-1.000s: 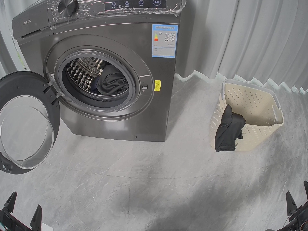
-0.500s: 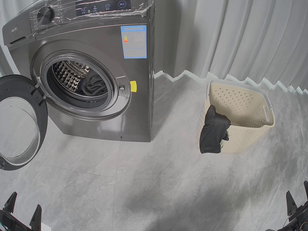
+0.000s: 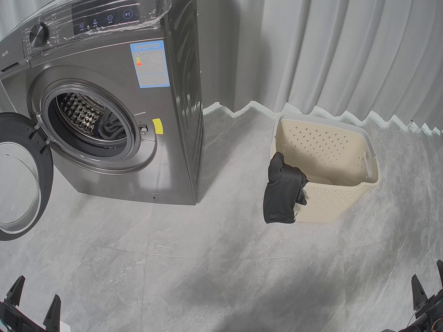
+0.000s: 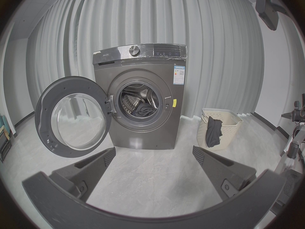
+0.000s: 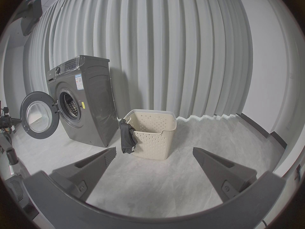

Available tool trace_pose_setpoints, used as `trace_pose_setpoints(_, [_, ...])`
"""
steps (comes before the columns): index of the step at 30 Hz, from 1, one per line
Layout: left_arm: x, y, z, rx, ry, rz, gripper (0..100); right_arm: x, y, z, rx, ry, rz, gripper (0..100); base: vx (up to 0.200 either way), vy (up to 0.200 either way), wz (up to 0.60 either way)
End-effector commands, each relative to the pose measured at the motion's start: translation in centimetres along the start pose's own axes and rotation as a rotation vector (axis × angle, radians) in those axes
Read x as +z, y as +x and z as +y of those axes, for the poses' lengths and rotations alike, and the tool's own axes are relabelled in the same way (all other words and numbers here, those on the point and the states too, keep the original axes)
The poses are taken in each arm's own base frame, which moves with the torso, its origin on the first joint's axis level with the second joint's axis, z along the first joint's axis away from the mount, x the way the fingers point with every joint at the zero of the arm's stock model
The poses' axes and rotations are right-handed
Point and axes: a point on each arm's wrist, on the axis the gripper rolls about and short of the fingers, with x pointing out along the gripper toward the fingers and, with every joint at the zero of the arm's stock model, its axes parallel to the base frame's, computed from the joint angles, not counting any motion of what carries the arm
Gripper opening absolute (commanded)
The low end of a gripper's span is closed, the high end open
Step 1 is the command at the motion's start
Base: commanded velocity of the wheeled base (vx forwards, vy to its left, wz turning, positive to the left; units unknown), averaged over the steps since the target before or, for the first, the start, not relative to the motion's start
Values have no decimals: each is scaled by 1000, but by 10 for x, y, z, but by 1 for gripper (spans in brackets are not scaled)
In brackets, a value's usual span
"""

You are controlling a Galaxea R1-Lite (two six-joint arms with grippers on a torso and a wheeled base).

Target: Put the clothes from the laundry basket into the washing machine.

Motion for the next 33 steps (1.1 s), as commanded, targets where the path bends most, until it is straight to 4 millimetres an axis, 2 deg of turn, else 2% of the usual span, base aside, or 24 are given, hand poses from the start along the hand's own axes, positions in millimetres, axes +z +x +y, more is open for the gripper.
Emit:
trace_pose_setpoints(1, [-5,0,0,1,-3,4,100,-5,0,0,-2,-2,5,100,0,0,0])
trace_pose_setpoints(15, [-5,0,0,1,1,4,100,-4,0,0,1,6,-10,100,0,-171,0])
trace_pose_setpoints(16, [-5,0,0,1,0,4,100,2,-1,0,5,6,-40,100,0,0,0])
trace_pose_setpoints(19, [-5,0,0,1,3,6,100,41,-14,0,23,13,-202,100,0,0,0])
trace_pose_setpoints(22, [-5,0,0,0,3,6,100,56,-18,1,39,11,-166,100,0,0,0])
trace_pose_setpoints(25, [-5,0,0,0,3,6,100,57,-8,2,77,6,-28,100,0,0,0])
trace_pose_setpoints(30, [-5,0,0,0,4,6,100,65,35,5,135,8,260,100,160,0,0])
trace_pose_setpoints(33, [-5,0,0,0,3,6,100,67,63,7,148,-3,368,100,200,0,0])
